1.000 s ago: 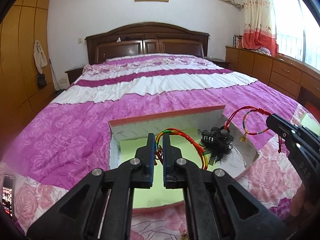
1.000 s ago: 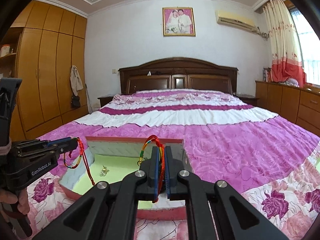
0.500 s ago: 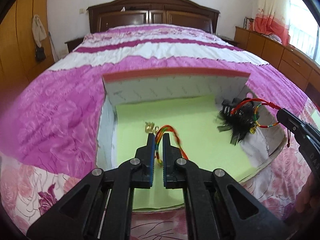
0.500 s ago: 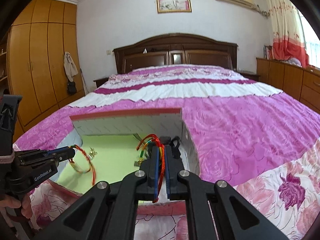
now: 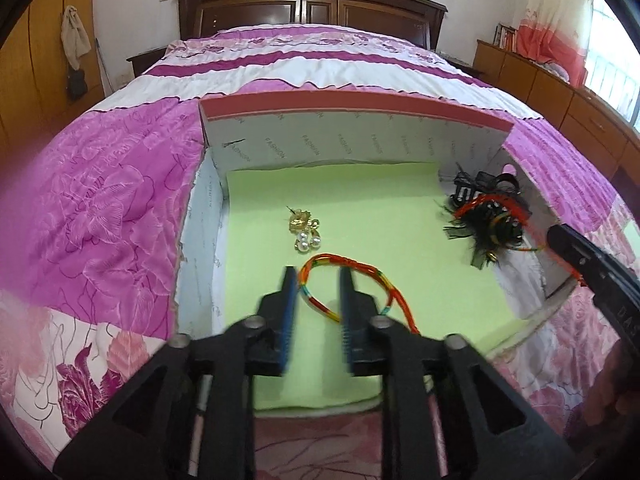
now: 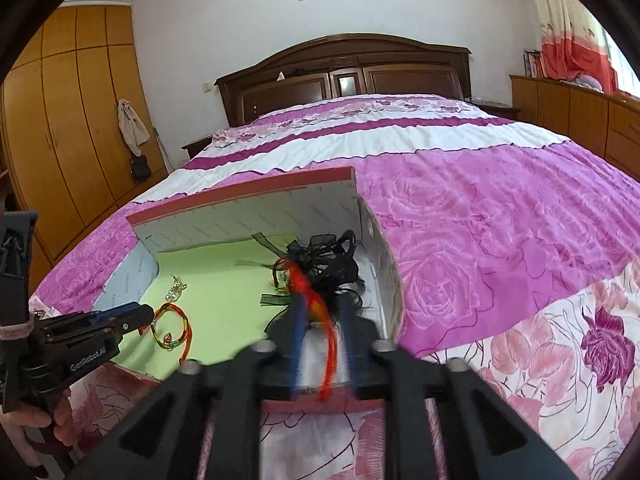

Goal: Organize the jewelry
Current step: 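Withdraw both tools from the box toward the remaining earrings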

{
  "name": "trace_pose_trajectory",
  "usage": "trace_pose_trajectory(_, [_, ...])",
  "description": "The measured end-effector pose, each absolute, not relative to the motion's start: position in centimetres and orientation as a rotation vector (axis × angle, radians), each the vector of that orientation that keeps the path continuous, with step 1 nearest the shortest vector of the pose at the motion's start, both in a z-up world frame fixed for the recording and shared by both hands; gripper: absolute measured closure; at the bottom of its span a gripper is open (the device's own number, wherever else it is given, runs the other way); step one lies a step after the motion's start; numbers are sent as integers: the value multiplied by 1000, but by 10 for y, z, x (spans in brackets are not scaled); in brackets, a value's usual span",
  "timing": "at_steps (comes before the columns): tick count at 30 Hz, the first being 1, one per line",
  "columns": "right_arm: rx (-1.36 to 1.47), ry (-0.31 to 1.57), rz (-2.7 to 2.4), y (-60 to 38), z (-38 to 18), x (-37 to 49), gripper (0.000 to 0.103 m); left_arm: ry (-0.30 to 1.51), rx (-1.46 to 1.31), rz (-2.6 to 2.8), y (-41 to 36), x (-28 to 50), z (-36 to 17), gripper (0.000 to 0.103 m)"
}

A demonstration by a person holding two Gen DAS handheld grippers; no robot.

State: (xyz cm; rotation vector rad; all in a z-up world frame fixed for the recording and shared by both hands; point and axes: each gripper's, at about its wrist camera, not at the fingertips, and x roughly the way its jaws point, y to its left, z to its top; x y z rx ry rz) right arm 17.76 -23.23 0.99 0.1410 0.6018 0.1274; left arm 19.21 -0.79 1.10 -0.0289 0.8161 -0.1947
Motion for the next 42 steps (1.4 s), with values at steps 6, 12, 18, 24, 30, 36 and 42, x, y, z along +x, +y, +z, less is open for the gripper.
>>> trace_pose_trajectory(6, [169,572,128,-236,16,167,57,789,-32,-214,-7,178,22,62])
trace_pose_trajectory(12, [181,549,141,-237,25,156,54,780,-54,-218,-2,167,30,61])
trace_pose_trajectory(18, [192,511,143,-239,39,140,50,774,-68,-218,5,157,40,61])
trace_pose_trajectory(24, [201,514,141,-240,50,125,50,781,-79,-215,12,142,48,61])
trace_pose_trajectory(30, [209,521,151,-243,57,108,49,790,-68,-223,14,124,54,61])
trace_pose_trajectory(36, [211,560,157,-242,56,92,49,823,-73,-251,14,109,51,61])
trace_pose_trajectory(42, [192,595,164,-237,49,77,49,863,-65,-269,14,98,43,61])
